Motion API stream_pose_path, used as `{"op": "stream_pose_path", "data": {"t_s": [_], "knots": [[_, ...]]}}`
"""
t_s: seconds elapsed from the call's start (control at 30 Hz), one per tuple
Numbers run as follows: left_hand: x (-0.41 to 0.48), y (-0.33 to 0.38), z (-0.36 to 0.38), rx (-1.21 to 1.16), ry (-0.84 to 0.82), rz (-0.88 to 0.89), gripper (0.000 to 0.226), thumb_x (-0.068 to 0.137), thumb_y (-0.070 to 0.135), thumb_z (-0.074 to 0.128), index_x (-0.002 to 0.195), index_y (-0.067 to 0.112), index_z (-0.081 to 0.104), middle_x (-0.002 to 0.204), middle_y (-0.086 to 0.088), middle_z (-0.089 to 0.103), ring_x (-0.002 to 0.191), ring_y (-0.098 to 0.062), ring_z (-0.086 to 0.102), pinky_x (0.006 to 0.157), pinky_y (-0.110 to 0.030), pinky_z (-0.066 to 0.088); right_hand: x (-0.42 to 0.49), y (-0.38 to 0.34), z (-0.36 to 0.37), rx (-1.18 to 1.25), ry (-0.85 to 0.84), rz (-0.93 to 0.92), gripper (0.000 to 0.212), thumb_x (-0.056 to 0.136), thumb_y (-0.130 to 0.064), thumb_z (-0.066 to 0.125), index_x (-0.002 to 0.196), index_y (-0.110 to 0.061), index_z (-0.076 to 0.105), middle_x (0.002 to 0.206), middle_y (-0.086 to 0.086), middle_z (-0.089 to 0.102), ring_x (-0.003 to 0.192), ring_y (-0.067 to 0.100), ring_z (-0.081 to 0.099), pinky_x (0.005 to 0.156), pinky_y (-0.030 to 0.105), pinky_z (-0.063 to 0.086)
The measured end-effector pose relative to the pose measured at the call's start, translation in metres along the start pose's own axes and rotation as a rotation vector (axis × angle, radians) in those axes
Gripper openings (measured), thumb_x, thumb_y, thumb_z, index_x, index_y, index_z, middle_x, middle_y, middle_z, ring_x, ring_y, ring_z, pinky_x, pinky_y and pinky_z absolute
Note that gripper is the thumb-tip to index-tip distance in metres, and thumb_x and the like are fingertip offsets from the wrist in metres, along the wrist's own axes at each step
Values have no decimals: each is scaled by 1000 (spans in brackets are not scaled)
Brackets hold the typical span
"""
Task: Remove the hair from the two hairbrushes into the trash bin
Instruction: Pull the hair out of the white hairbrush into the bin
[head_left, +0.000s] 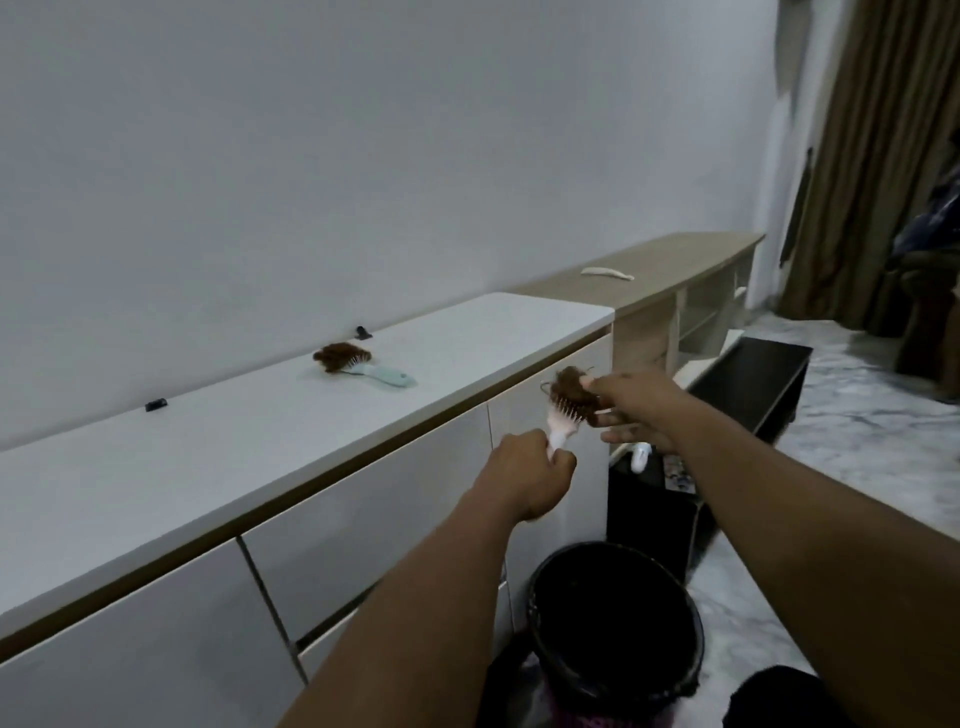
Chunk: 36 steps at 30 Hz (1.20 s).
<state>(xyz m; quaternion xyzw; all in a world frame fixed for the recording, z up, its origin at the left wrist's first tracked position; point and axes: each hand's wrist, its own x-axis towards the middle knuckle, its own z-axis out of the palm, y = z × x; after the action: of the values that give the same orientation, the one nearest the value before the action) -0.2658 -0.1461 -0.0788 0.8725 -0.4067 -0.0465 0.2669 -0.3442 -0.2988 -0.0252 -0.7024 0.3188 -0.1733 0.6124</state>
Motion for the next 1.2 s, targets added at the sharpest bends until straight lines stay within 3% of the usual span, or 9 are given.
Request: {"op": "stream_pose_path", "data": {"t_s": [0.07, 0.17, 0.3, 0.5, 0.67, 0.8, 0.87, 1.03, 1.2], "knots": [[3, 0, 20, -8, -42, 7, 35, 97, 46, 42, 104, 15, 57, 94, -8, 60, 73, -20, 54, 61, -33, 43, 8, 22, -4, 36, 33, 52, 37, 94, -22, 68, 124, -4, 60, 112, 17, 69, 90, 25, 69, 78, 38, 61], [7, -7, 47, -3, -94, 19, 27, 98, 42, 43, 96, 16, 51, 89, -7, 53, 69, -19, 47, 54, -32, 29, 25, 57, -4, 123, 76, 151, 40, 92, -18, 71, 126, -1, 58, 106, 17, 68, 79, 23, 67, 66, 32, 59], [15, -35, 90, -8, -161, -8, 29, 96, 42, 43, 95, 14, 52, 95, -15, 62, 77, -27, 53, 59, -34, 33, 53, 114, 9, 196, 107, 284, 37, 93, -14, 69, 123, 5, 59, 86, 12, 65, 61, 17, 58, 55, 26, 47], [23, -91, 173, -62, -338, -101, 31, 93, 43, 45, 93, 13, 54, 101, -19, 66, 94, -38, 61, 68, -36, 41, 86, 227, 36, 305, 101, 438, 22, 94, -15, 68, 108, 1, 65, 93, 9, 67, 75, 20, 62, 73, 32, 53], [30, -139, 243, -135, -504, -205, 27, 88, 44, 51, 74, 21, 47, 78, -7, 61, 78, -31, 62, 61, -32, 35, 113, 314, 48, 229, 114, 515, 17, 95, -15, 68, 89, 1, 65, 90, 18, 68, 70, 23, 67, 66, 34, 59], [53, -164, 279, -200, -593, -262, 28, 87, 41, 54, 75, 16, 51, 75, -8, 63, 72, -27, 62, 61, -36, 45, 148, 361, 54, 112, 87, 519, 33, 98, -13, 62, 67, -5, 56, 76, 12, 60, 76, 24, 65, 76, 43, 62], [66, -177, 298, -223, -620, -268, 28, 91, 36, 56, 80, 10, 53, 78, -10, 63, 73, -27, 62, 63, -39, 46, 163, 379, 56, 47, 63, 512, 35, 100, -13, 59, 67, -4, 50, 77, 12, 54, 77, 23, 64, 71, 38, 62], [76, -210, 336, -167, -687, -220, 24, 98, 39, 46, 86, 18, 43, 80, -7, 59, 70, -21, 56, 53, -33, 31, 183, 414, 62, 9, 25, 519, 30, 103, -13, 52, 74, -7, 53, 76, 9, 54, 75, 23, 64, 72, 37, 62], [83, -219, 363, -185, -775, -192, 25, 97, 43, 42, 83, 24, 37, 77, -8, 56, 66, -28, 56, 56, -39, 41, 180, 435, 51, 192, 52, 622, 21, 104, -13, 49, 87, -3, 53, 88, 19, 57, 87, 32, 66, 73, 39, 62]]}}
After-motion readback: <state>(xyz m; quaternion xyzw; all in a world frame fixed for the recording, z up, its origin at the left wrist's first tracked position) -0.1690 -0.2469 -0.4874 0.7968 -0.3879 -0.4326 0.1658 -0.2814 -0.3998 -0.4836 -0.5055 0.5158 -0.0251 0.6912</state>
